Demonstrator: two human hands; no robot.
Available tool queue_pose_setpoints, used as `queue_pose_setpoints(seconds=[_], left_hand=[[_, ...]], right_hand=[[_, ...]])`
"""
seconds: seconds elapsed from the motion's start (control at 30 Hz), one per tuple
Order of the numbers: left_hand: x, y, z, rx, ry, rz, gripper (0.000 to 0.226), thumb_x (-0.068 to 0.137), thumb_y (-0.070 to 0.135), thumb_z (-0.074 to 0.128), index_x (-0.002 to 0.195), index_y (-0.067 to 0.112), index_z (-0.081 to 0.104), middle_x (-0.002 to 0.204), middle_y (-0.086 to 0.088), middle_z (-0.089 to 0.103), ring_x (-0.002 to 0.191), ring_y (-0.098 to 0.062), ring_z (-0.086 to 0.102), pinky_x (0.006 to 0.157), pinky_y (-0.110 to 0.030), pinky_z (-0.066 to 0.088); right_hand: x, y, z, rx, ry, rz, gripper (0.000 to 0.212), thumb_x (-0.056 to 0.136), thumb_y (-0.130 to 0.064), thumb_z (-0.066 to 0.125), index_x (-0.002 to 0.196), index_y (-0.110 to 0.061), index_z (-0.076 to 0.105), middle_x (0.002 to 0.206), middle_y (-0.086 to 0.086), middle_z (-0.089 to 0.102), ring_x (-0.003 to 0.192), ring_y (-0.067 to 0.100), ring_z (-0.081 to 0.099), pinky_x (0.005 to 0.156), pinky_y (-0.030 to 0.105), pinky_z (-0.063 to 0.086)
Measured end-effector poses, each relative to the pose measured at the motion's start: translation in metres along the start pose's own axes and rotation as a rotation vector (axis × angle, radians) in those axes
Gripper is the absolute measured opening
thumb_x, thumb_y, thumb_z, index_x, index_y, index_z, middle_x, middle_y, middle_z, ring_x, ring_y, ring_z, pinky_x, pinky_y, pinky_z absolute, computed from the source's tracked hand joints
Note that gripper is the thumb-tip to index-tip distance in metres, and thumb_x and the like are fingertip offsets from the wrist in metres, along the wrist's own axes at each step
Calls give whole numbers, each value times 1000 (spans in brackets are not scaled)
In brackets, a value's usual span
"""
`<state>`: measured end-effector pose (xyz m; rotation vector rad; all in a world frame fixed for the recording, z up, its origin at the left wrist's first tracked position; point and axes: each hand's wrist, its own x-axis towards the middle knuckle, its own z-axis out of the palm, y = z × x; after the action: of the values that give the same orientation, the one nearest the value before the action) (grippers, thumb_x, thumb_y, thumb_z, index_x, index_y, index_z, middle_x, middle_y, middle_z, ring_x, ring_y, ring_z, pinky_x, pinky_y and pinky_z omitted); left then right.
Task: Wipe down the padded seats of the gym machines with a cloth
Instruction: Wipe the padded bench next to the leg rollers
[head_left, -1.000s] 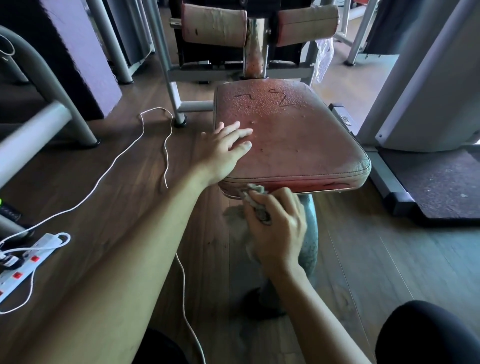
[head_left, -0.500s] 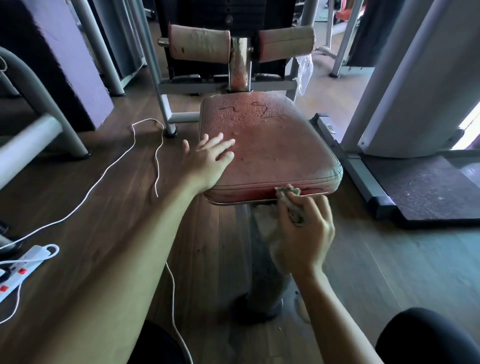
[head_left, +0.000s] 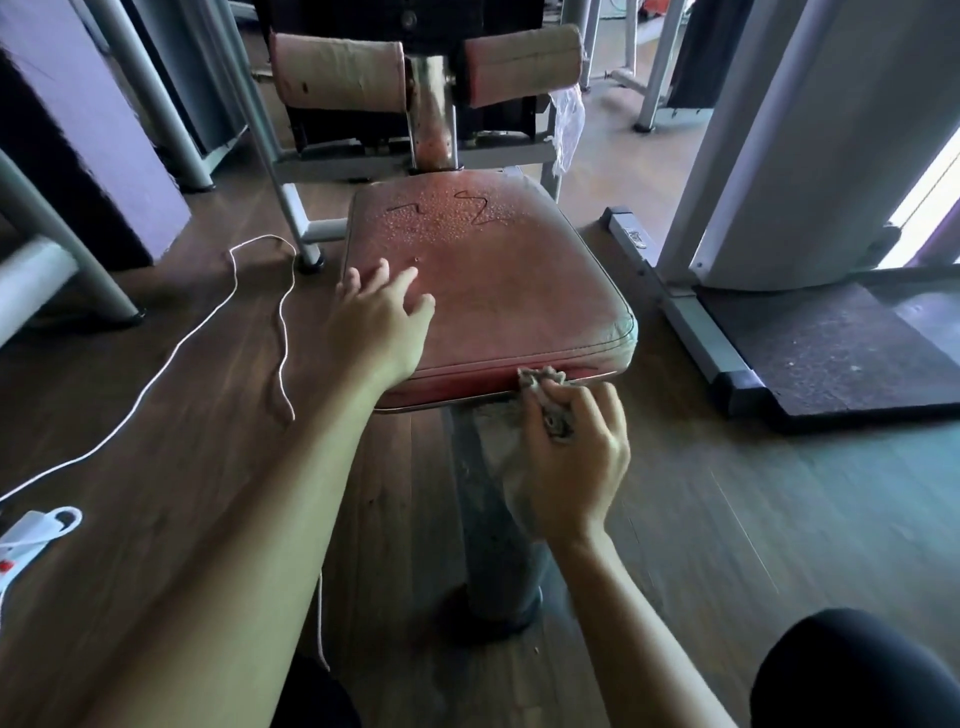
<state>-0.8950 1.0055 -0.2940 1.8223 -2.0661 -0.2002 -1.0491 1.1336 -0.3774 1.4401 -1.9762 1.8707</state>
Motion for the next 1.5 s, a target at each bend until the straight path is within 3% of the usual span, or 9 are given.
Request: queue_pose_setpoints(seconds=[0.13,0.33,0.47,0.53,0.7,0.77,0.9,1.13,1.5], left_hand=[[-1,2,2,-29,31,-31,49,103,43,40,150,30,45,164,-3,29,153,-32,18,123,-38,11],[2,-2,3,-61,10,-23,48,103,44,40,150,32,45,165,-1,28,154,-30,16,124,-41,11],[6,-6,8,-40,31,-39,48,100,49,40,146,38,47,164,6,30,153,-27,19,124,-43,17],[6,-4,8,-22,49,-44,46,99,49,40,144,39,48,163,7,31,152,-26,22,122,-44,21],[3,0,4,-57,54,-57,44,100,45,43,143,37,50,163,5,32,153,-26,20,123,-41,19],[1,2,3,-84,49,-54,43,101,43,44,143,35,50,164,4,31,154,-26,19,122,-38,17],[0,2,2,-85,54,-55,43,101,43,44,143,35,51,163,5,32,153,-26,20,123,-38,19],[-1,3,1,-107,56,-57,43,101,42,45,143,36,51,163,6,31,154,-24,19,123,-38,18],[2,-4,6,-133,87,-62,43,99,46,45,140,38,53,162,9,34,154,-22,20,121,-43,22]], right_hand=[[26,19,-11,28,260,151,16,87,-23,77,81,-9,71,84,-4,61,74,16,62,68,22,50],[-10,5,8,4,-44,-51,15,86,-20,79,79,-11,69,82,1,62,75,22,60,69,43,52],[31,31,-15,34,254,118,14,87,-17,77,80,-6,71,80,0,59,71,-2,50,69,11,42],[41,33,-18,60,302,148,15,88,-16,77,80,-4,71,80,-2,57,69,-2,49,68,7,39],[1,6,7,66,21,-63,20,88,-18,78,75,-7,67,79,2,60,73,24,59,67,43,51],[5,12,4,65,72,-50,18,87,-17,79,76,-8,68,80,1,62,72,23,61,66,43,52],[30,25,-10,90,306,145,17,89,-17,76,81,-3,71,81,-1,58,70,1,54,65,20,50],[12,18,0,63,84,-38,10,85,-18,80,82,-10,75,81,-1,64,72,25,63,67,48,54],[26,7,1,85,361,177,8,87,-15,78,95,-14,77,82,0,60,70,3,59,68,5,42]])
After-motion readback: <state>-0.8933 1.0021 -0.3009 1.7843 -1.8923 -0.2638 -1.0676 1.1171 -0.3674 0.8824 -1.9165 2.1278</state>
